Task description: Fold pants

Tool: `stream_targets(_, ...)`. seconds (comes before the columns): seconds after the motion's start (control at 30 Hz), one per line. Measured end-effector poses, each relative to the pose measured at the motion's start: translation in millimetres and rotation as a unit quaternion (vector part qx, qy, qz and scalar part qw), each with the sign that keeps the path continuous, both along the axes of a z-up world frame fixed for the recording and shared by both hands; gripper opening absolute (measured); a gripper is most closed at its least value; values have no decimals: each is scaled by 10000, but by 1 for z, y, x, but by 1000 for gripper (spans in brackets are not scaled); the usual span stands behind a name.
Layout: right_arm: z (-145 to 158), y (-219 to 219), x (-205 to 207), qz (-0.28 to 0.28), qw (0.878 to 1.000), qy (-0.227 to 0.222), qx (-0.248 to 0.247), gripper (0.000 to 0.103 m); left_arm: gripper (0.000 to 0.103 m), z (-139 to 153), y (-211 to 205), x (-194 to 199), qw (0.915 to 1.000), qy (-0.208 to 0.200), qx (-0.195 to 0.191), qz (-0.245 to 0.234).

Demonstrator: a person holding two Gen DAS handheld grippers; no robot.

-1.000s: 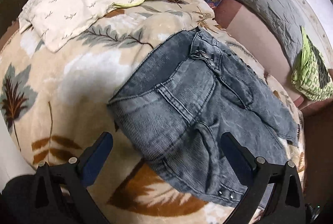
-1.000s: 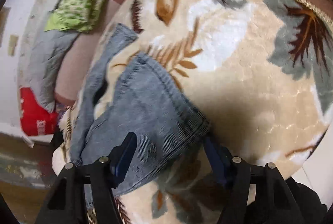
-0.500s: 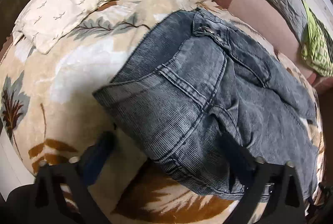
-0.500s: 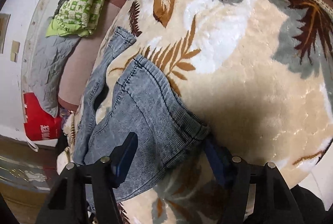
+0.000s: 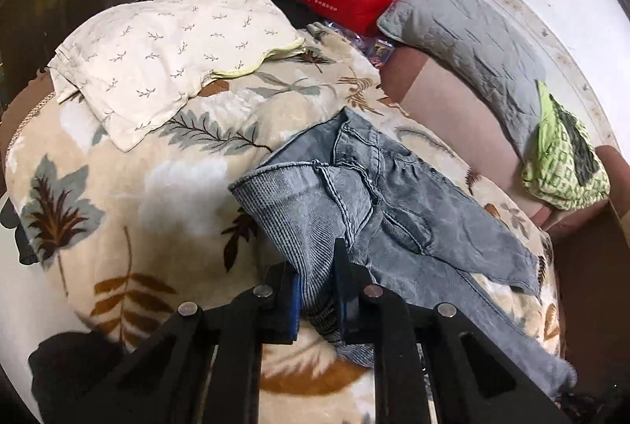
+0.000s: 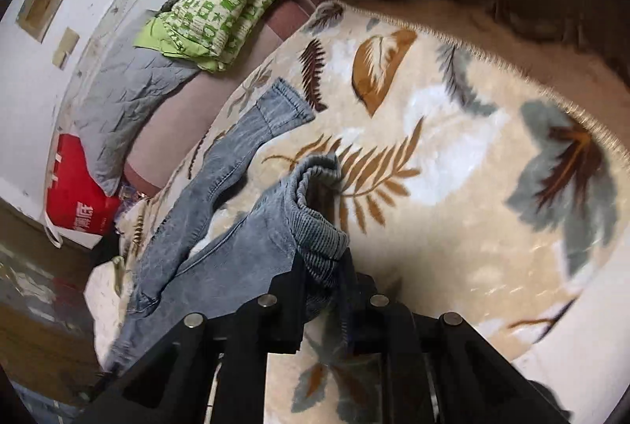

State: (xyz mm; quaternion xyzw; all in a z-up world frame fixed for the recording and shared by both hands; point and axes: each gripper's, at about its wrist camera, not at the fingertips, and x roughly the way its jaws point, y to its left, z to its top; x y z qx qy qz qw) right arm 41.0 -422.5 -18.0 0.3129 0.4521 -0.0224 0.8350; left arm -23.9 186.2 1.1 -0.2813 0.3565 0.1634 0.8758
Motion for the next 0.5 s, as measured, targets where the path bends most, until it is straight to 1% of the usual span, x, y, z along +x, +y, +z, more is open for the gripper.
stream_targets(0.03, -5, -2, 1, 7, 9999, 151, -36, 22, 15, -2, -2, -5, 10000, 73, 17, -43)
stream_targets(0.07, -23, -7, 1, -4, 9986, 534, -45, 24, 15, -7, -3, -9, 9999, 168, 2, -42)
stream_targets(0.1, -35, -10, 2, 12, 9966, 820, 2, 29, 18, -14, -1, -10, 9994, 332, -39, -44)
stream_targets(0.13, -49, -12, 2, 62, 9931, 1172, 41, 42, 21, -24, -1, -11, 9983, 575, -88, -94)
stream_targets(0.17, -62, -16, -1, 130, 9884, 1508, 123, 48, 21, -30, -1, -14, 9968, 791, -104, -88)
stream_targets(0.2, -59, -21, -4, 104, 9899, 1391, 238, 49, 22, -33, 2, -17, 9957, 924, -41, 30)
stream_targets(0.23, -51, -26, -8, 48, 9914, 1288, 216, 55, 25, -31, 5, -21, 9953, 947, 87, 162)
stream_targets(0.27, -41, -32, -10, -52, 9932, 1156, 82, 56, 27, -26, 6, -24, 9955, 911, 161, 212)
stream_targets(0.3, -26, -39, -10, -163, 9957, 909, -16, 56, 34, -20, 5, -27, 9956, 852, 277, 264)
stream_targets(0.33, -16, -44, -9, -212, 9970, 738, -52, 58, 48, -11, 4, -27, 9956, 760, 454, 297)
stream_targets(0.37, -6, -49, -3, -233, 9979, 602, -69, 63, 57, -2, 0, -25, 9954, 650, 639, 289)
stream_targets(0.4, 0, -51, 8, -178, 9986, 503, -26, 65, 71, 6, -5, -22, 9952, 509, 797, 249)
stream_targets(0.43, 1, -50, 19, -77, 9990, 443, 57, 65, 78, 15, -15, -17, 9939, 283, 1063, 122)
stream_targets(0.47, -1, -47, 41, 155, 9989, 434, 82, 65, 78, 19, -24, -11, 9917, 190, 1269, -28)
stream_targets(0.5, -4, -42, 57, 307, 9982, 506, -16, 65, 78, 21, -32, -5, 9901, 176, 1382, -190)
